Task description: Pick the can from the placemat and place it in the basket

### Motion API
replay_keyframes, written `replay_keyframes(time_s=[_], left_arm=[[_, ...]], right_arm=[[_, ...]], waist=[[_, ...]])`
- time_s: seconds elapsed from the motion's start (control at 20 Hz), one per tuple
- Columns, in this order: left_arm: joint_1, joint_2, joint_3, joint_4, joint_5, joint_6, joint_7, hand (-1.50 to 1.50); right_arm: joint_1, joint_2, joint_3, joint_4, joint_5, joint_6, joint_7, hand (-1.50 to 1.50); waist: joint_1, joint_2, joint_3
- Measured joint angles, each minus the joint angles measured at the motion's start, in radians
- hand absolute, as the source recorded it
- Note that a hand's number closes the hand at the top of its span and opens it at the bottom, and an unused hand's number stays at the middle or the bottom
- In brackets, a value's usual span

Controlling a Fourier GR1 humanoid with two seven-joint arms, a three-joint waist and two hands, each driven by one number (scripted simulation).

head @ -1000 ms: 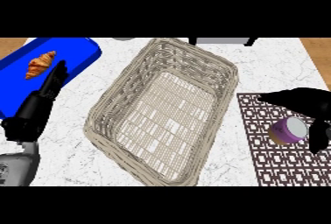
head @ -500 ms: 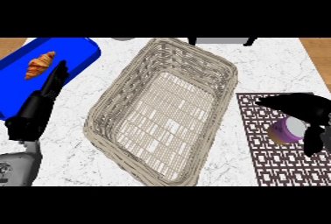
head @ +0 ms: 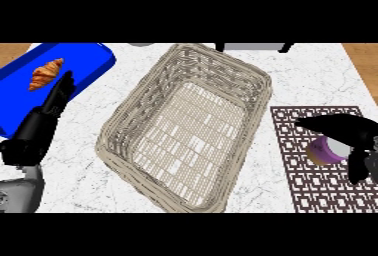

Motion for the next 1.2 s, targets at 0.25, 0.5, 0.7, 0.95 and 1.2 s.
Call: replay_keyframes(time_s=[0.25,0.5,0.7,0.95,1.2], left_arm=[[0.002,-0.018,0.0,0.006,-0.014,-0.006,-0.004,0.0],[-0.025,-0.019,0.019,0.018,-0.009,-0.024,0.01,0.0],[-0.031,-0.023,0.023,0.014,-0.018,-0.026,0.012,0.0],[-0.011,-0.034,0.022,0.006,-0.032,-0.028,-0.004,0.0],[-0.024,-0.037,0.028,0.015,-0.034,-0.03,0.004,0.0]], right_arm=[[-0.017,0.033,-0.017,0.069,0.052,-0.033,-0.021,-1.5],[-0.013,0.056,-0.036,0.102,0.091,-0.046,-0.044,1.5],[-0.036,0.079,-0.059,0.159,0.101,-0.056,-0.069,1.5],[-0.033,0.082,-0.057,0.174,0.141,-0.128,-0.127,1.5],[-0.027,0.113,-0.068,0.182,0.175,-0.204,-0.119,1.5]], waist=[[0.0,0.0,0.0],[-0.001,-0.001,-0.003],[0.0,-0.005,-0.008],[0.001,-0.008,-0.01],[-0.004,-0.012,-0.017]])
